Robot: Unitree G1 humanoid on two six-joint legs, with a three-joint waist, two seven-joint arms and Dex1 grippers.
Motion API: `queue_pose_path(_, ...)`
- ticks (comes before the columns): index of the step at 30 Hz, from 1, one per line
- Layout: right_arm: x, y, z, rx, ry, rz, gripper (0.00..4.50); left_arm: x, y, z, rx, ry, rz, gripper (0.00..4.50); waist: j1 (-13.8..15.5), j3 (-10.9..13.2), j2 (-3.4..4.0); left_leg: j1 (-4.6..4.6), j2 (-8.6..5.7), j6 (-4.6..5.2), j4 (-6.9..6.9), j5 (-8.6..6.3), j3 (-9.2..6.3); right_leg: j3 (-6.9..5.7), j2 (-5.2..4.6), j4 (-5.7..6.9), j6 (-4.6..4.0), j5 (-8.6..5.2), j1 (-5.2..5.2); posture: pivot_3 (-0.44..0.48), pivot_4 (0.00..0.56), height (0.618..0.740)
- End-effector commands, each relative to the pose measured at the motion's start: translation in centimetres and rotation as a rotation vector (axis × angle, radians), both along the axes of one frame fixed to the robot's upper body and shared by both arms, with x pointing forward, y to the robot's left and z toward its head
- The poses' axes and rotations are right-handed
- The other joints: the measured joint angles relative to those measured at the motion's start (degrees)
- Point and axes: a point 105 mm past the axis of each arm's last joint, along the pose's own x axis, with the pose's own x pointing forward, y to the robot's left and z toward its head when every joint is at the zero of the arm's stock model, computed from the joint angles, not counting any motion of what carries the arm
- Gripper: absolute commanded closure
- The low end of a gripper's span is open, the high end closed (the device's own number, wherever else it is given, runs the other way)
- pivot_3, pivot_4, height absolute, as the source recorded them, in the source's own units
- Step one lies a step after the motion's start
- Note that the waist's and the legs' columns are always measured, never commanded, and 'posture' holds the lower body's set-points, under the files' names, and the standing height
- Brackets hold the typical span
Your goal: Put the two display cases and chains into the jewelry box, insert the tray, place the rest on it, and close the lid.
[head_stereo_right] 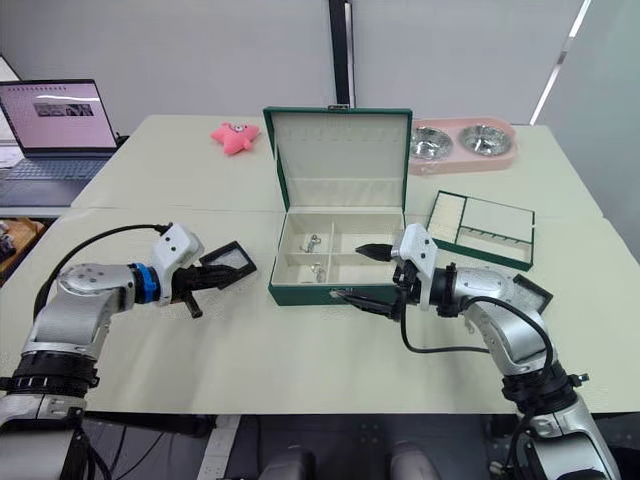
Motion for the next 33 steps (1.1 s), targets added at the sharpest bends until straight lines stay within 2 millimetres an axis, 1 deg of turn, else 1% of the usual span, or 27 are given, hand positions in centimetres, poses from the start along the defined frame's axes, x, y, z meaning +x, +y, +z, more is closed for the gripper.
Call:
queue_pose_path(1,-0.5,-0.5,2.1,0.034,-0.058,0.008,0.0,-0.7,-1.5,3.9,-0.012,-0.069,-0.055,4.49,0.01,0.0,0.0,0.0,0.0,0.0,0.0,0.0,0.01,0.01,0.0,0.0,0.0,0.0,0.0,0.0,0.15,0.74)
queue_pose_path(4,-0.5,-1.4,2.2,0.035,-0.055,-0.024,0.0,-1.4,-3.4,5.5,-0.022,-0.058,-0.116,4.49,0.04,0.01,-0.01,-0.02,-0.01,0.0,0.0,0.0,0.0,-0.01,0.0,-0.01,0.0,0.0,0.01,0.0,0.15,0.74)
queue_pose_path(6,-0.5,-1.7,2.2,0.035,-0.053,-0.037,0.0,-1.7,-4.0,5.8,-0.022,-0.049,-0.134,4.49,0.03,0.01,-0.01,-0.02,-0.01,0.0,0.0,0.0,0.0,-0.01,0.01,-0.02,0.0,0.0,0.01,0.0,0.15,0.74)
queue_pose_path(9,-0.4,-2.8,2.2,0.035,-0.051,-0.08,0.0,-2.1,-5.9,6.7,-0.036,-0.041,-0.203,4.49,0.01,0.01,-0.01,0.0,-0.01,0.0,0.0,0.0,0.02,0.02,0.02,-0.02,0.0,0.0,0.02,0.0,0.15,0.74)
queue_pose_path(11,-0.4,-3.2,2.2,0.039,-0.051,-0.104,0.0,-2.2,-6.7,7.0,-0.04,-0.042,-0.236,4.49,0.02,0.01,-0.02,-0.01,-0.01,0.0,0.0,0.0,0.01,0.02,0.04,-0.02,0.0,0.0,0.02,0.0,0.15,0.74)
queue_pose_path(14,-0.5,-4.9,2.1,0.03,-0.054,-0.185,0.0,-1.5,-9.6,7.4,-0.043,-0.05,-0.33,4.49,0.55,0.02,-0.03,-0.02,-0.02,0.0,0.01,0.0,0.02,0.02,0.04,-0.03,0.0,0.0,0.02,0.0,0.15,0.74)
queue_pose_path(16,-0.5,-5.5,2.0,0.026,-0.052,-0.226,0.0,-1.0,-11.1,7.2,-0.04,-0.046,-0.384,4.49,0.96,0.02,-0.03,-0.03,-0.04,0.0,0.03,0.0,0.02,0.02,0.03,-0.09,0.0,0.0,0.06,0.0,0.15,0.74)
queue_pose_path(20,-0.7,-6.0,2.2,0.033,-0.059,-0.276,0.0,-0.1,-13.3,6.6,0.003,-0.052,-0.462,4.49,0.82,0.02,-0.03,-0.03,-0.06,0.0,0.01,0.0,0.08,0.09,0.04,-0.14,0.0,0.0,0.05,0.0,0.15,0.74)
queue_pose_path(22,-0.8,-6.2,2.2,0.034,-0.06,-0.292,0.0,0.2,-14.1,6.4,0.017,-0.057,-0.487,4.49,0.7,0.02,-0.03,-0.03,-0.04,0.0,0.02,0.0,0.08,0.1,0.07,-0.14,0.0,0.0,0.04,0.0,0.15,0.74)
queue_pose_path(25,-1.3,-6.7,2.0,0.041,-0.059,-0.34,0.0,1.3,-16.0,5.7,0.04,-0.069,-0.546,4.49,0.9,0.02,-0.03,-0.04,-0.05,0.0,0.02,0.0,0.08,0.12,0.07,-0.14,0.0,0.0,0.04,0.0,0.15,0.74)
queue_pose_path(27,-1.6,-7.0,1.9,0.043,-0.058,-0.368,0.0,1.9,-16.9,5.4,0.059,-0.09,-0.578,4.49,1.23,0.02,-0.03,-0.06,-0.06,0.0,0.03,0.0,0.08,0.11,0.06,-0.17,0.0,0.0,0.05,0.0,0.15,0.74)
queue_pose_path(30,-2.0,-7.4,1.9,0.049,-0.056,-0.405,0.0,2.6,-18.0,5.3,0.037,-0.1,-0.61,4.49,1.35,0.02,-0.03,-0.09,-0.09,0.01,0.03,0.0,0.11,0.14,0.04,-0.22,0.0,0.0,0.02,0.0,0.15,0.74)
queue_pose_path(33,-2.7,-8.0,1.7,0.047,-0.05,-0.444,0.0,3.6,-18.7,4.5,0.068,-0.099,-0.621,4.49,1.42,0.03,-0.05,-0.11,-0.1,0.01,0.01,-0.01,0.09,0.1,0.05,-0.22,0.0,0.0,0.01,0.0,0.15,0.74)
